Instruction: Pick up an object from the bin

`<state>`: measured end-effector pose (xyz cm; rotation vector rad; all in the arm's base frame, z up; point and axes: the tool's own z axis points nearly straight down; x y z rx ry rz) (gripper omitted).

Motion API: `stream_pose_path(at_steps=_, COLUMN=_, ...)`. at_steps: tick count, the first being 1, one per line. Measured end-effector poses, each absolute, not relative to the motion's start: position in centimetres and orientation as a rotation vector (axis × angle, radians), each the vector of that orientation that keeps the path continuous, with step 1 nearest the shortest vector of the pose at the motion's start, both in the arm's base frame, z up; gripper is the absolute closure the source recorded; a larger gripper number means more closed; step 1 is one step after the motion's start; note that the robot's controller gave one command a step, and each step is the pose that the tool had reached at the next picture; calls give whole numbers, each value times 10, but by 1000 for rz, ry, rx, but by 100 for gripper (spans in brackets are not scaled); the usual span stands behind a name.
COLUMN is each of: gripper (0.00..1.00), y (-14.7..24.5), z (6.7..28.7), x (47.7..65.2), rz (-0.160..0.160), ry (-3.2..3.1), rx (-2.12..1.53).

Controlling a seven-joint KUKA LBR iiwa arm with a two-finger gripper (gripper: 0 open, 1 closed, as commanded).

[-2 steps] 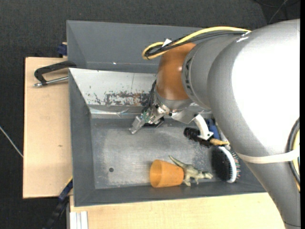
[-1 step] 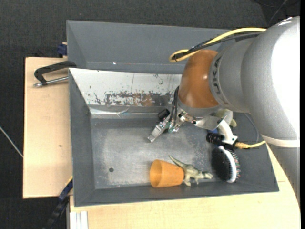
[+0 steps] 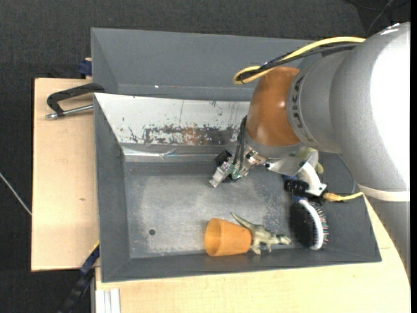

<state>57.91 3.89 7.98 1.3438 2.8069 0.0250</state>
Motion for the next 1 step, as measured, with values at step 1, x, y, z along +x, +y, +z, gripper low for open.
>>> stream_pose_path(at_steps=1, gripper=100, y=40, z=135, x=582, rz=9, ry=2827, rx=1349)
